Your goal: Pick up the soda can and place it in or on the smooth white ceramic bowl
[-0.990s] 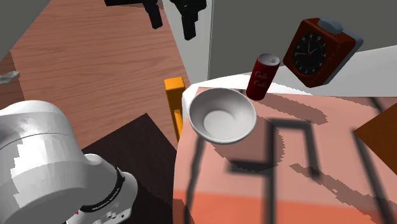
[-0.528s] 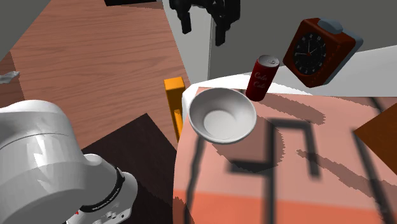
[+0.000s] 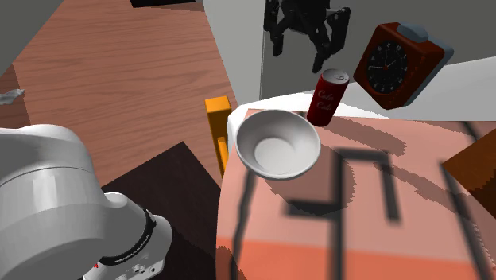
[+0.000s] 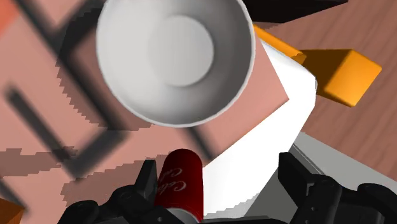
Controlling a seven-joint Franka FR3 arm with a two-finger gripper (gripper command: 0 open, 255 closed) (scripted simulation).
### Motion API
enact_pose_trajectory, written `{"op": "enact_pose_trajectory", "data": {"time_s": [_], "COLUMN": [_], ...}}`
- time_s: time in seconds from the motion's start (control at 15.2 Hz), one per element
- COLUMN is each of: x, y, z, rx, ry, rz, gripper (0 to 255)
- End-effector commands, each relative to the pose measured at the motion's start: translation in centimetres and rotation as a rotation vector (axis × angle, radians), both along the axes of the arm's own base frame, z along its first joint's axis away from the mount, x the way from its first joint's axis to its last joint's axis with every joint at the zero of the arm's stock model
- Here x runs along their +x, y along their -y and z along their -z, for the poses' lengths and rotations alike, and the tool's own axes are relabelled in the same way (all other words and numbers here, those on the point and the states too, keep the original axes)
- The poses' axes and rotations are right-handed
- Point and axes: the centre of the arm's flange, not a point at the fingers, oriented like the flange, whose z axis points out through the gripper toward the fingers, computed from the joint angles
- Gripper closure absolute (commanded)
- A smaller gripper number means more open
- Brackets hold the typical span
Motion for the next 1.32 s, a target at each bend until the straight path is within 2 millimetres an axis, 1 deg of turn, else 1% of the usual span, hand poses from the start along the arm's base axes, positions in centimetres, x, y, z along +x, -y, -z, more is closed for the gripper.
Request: {"op": "enact_pose_trajectory", "data": {"time_s": [0.0,0.46,0.53,0.99,1.06,1.25], "x": [2.4,10.4,11.0,11.1,11.1,11.1], "y": [0.8,4.0,4.2,4.2,4.2,4.2], "z": [1.1,5.2,5.5,9.2,9.5,9.5], "rx": [0.008,0.036,0.038,0.038,0.038,0.038], "ry": [-0.001,-0.01,-0.011,-0.011,-0.011,-0.011], "rz": [0.007,0.033,0.035,0.035,0.035,0.035], "gripper": [0,0,0,0,0,0]}}
